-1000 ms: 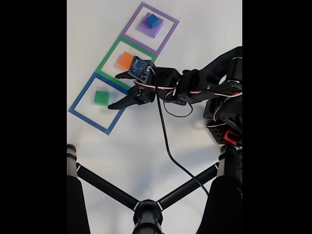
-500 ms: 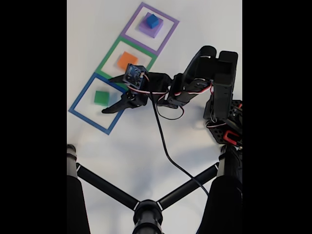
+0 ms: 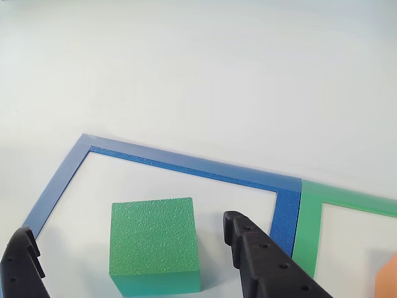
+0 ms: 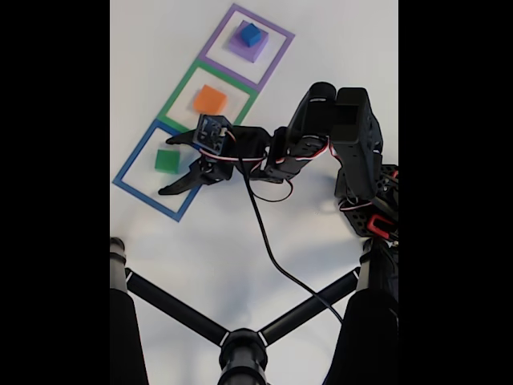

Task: Tower of hanoi

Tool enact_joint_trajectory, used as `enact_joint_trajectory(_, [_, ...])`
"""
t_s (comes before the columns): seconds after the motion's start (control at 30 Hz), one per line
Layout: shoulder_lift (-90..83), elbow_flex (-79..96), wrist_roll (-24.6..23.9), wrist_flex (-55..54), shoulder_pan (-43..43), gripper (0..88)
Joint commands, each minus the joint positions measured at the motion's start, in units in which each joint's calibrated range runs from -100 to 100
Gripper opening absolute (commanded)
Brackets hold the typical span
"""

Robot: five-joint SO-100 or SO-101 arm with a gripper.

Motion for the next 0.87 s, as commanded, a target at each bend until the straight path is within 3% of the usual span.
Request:
enact_joint_trajectory(0.0, [-0.10,-1.51,0.59,-1.06,-0.42,30.8])
enact_joint_trajectory(0.83, [0.78,-1.87,0.59,0.88,-2.48,11.8])
